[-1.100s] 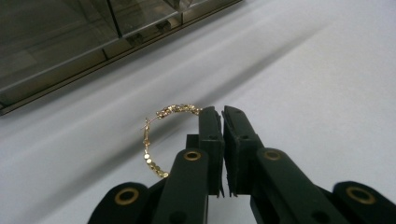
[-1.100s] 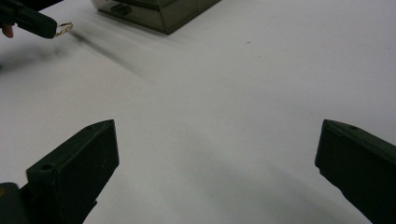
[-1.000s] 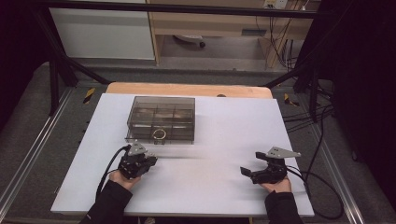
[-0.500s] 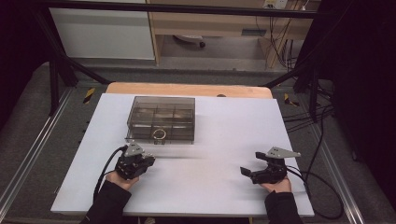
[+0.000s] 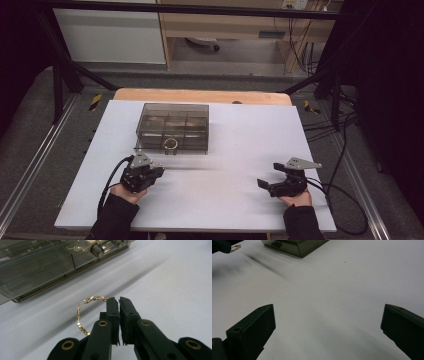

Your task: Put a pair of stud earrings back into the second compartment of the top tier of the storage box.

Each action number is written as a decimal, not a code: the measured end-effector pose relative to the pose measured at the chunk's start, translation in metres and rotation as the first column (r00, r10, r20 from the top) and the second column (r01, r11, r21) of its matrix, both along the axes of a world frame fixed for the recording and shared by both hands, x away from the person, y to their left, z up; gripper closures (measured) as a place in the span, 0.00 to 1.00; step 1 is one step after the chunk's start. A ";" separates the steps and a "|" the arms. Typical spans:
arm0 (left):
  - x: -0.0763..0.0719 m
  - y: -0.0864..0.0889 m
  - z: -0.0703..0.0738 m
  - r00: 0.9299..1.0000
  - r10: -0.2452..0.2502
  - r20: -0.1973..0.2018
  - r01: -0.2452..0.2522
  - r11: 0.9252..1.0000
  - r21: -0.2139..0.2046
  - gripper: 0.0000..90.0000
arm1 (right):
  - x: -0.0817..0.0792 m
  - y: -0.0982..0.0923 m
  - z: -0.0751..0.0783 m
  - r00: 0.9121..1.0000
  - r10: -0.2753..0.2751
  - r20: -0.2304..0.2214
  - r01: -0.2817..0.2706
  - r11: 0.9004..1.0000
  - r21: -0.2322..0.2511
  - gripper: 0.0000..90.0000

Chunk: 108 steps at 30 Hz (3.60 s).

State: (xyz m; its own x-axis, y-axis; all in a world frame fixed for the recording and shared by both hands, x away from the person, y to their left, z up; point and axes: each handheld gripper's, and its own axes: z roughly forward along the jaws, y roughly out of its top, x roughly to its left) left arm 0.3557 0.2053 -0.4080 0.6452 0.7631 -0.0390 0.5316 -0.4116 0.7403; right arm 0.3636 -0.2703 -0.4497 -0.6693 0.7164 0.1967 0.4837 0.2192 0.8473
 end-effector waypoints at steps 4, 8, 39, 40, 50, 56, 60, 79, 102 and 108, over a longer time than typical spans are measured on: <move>-0.001 0.000 0.002 1.000 -0.002 -0.002 0.002 1.000 -0.003 0.95 | 0.000 0.000 0.000 1.000 0.000 0.000 0.000 1.000 0.000 0.00; -0.002 0.000 0.005 1.000 -0.005 -0.003 0.005 1.000 0.002 0.95 | 0.000 0.000 0.000 1.000 0.000 -0.002 0.000 1.000 -0.001 0.00; -0.006 0.000 0.022 0.999 -0.035 0.015 0.035 0.999 -0.007 0.95 | 0.000 0.000 0.000 1.000 0.000 -0.002 0.000 1.000 -0.002 0.00; -0.006 0.000 0.023 0.999 -0.036 0.016 0.036 0.999 -0.007 0.95 | 0.000 0.000 0.000 1.000 -0.001 -0.002 0.001 1.000 0.000 0.00; -0.005 -0.001 0.031 0.999 -0.042 0.025 0.042 0.999 -0.003 0.95 | 0.000 0.001 -0.001 1.000 0.001 -0.004 -0.001 1.000 -0.005 0.01; -0.003 -0.004 0.033 0.998 -0.050 0.026 0.051 0.999 -0.003 0.95 | 0.000 0.001 -0.001 1.000 0.001 -0.004 -0.001 1.000 -0.005 0.00; -0.002 -0.005 0.036 0.998 -0.052 0.028 0.052 0.999 -0.005 0.95 | 0.000 0.001 -0.001 1.000 0.001 -0.004 -0.001 1.000 -0.004 0.00; 0.013 -0.012 0.054 0.998 -0.051 0.042 0.052 0.999 -0.006 0.95 | 0.000 0.000 -0.001 1.000 0.000 -0.004 0.000 1.000 -0.004 0.00; 0.036 -0.021 0.067 0.998 -0.045 0.041 0.045 0.999 0.006 0.95 | 0.000 0.001 -0.001 1.000 0.001 -0.005 -0.001 1.000 -0.005 0.00; 0.042 -0.024 0.067 0.999 -0.039 0.038 0.039 0.999 0.004 0.95 | 0.000 0.001 -0.001 1.000 0.001 -0.005 -0.001 1.000 -0.005 0.00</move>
State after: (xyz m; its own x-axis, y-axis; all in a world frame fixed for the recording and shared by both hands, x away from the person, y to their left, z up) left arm 0.3978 0.1812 -0.3409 0.6757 0.7371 -0.0116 0.4865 -0.4339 0.7583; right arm 0.3639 -0.2697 -0.4506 -0.6695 0.7165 0.1962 0.4873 0.2243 0.8439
